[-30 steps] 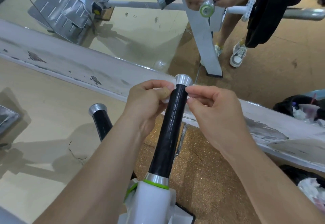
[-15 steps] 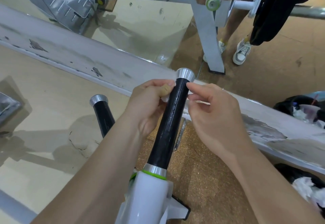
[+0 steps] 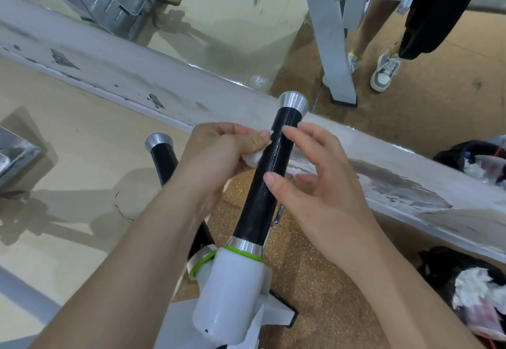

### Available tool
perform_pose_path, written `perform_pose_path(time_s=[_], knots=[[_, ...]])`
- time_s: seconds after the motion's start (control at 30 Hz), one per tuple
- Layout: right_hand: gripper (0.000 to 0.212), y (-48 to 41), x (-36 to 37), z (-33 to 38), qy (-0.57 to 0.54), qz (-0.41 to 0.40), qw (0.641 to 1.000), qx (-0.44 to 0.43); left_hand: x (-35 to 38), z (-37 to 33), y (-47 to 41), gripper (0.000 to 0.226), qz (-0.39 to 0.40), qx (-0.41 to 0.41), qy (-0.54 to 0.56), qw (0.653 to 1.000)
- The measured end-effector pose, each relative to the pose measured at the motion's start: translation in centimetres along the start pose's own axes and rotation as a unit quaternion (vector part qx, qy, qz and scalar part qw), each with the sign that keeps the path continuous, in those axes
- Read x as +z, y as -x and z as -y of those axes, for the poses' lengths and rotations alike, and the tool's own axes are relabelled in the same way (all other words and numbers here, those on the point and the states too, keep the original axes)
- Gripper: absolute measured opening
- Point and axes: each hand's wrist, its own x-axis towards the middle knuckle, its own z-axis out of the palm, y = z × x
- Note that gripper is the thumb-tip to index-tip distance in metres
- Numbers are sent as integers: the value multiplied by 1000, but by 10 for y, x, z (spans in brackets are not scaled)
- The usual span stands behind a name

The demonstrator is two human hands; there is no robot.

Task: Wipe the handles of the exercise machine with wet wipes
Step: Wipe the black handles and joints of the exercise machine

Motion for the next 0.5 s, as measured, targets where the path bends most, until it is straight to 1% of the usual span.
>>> perform_pose_path(time_s=[0.07,0.17,0.23,0.3,0.33,0.5], knots=[[67,-1,-5,-1,13,11,1000,-5,-4,-4,0,11,29,-4,9,1000],[77,-5,-16,2,67,36,997,-19,-4,-5,1,16,61,-36,19,997],[83,-8,-21,5,106,56,992,-25,0,-2,1,9,39,-51,42,997],[90,-9,-23,6,125,75,989,-27,5,1,5,3,-8,-58,70,996],[91,-10,-23,7,129,78,988,-27,5,2,8,2,-24,-55,64,996],[92,-13,-23,8,127,76,989,-10,-5,-1,16,5,-46,-46,-95,993]])
